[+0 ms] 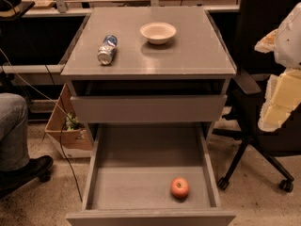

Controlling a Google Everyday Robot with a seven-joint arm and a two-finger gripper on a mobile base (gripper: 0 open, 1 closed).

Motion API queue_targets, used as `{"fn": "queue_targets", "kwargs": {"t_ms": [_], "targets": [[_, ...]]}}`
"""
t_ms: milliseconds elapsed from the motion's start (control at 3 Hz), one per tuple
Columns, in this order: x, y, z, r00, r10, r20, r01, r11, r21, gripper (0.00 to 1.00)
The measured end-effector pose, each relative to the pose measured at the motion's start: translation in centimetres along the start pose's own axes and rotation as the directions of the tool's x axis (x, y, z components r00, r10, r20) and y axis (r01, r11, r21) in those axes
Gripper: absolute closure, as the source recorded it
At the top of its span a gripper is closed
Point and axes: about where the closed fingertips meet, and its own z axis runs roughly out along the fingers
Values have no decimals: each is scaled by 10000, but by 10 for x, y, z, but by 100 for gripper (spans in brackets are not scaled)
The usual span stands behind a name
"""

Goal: Pick apple from middle drawer and place on counter

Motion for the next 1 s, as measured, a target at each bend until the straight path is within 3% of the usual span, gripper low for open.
{"fn": "queue_targets", "kwargs": {"t_ms": [333, 667, 1000], "targets": [[0, 0, 0, 10000, 3, 16, -3, 10000, 21, 0], [0, 0, 23, 9993, 105, 364, -101, 9999, -111, 0], [3, 0, 77, 9930, 304, 1143, -221, 9971, -734, 0]]}}
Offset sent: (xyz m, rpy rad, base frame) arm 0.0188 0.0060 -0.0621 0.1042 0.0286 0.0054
